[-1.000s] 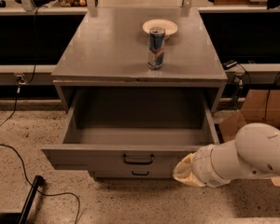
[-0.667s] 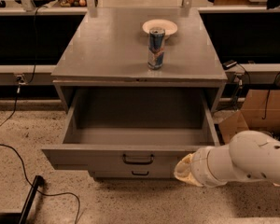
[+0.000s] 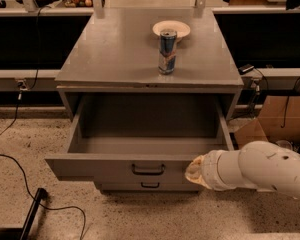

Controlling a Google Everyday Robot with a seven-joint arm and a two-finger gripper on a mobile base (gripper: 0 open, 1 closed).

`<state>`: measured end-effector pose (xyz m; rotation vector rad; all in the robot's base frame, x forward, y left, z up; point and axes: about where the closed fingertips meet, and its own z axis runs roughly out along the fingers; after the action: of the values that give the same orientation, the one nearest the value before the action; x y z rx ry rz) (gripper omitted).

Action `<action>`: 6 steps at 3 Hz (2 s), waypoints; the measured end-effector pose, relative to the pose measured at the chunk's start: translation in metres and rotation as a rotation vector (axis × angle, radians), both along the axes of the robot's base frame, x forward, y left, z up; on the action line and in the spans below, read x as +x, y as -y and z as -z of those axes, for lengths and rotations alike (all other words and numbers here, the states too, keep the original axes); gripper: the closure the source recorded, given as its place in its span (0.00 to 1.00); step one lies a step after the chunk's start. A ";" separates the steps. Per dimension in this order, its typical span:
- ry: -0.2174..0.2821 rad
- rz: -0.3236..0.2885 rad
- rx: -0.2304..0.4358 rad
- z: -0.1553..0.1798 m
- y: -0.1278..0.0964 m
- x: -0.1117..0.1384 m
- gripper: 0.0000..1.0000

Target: Close top drawer

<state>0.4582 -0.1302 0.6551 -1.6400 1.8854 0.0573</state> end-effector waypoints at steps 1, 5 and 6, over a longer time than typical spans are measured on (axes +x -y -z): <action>0.040 -0.019 -0.009 -0.004 -0.003 0.025 1.00; 0.104 -0.075 0.001 -0.003 0.000 0.110 1.00; 0.145 -0.083 0.001 -0.006 0.007 0.137 1.00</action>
Offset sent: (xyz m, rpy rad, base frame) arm 0.1012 0.0069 0.0174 0.0613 -0.1299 0.1433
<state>0.5953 -0.1377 0.6610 -1.6753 1.7084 -0.0248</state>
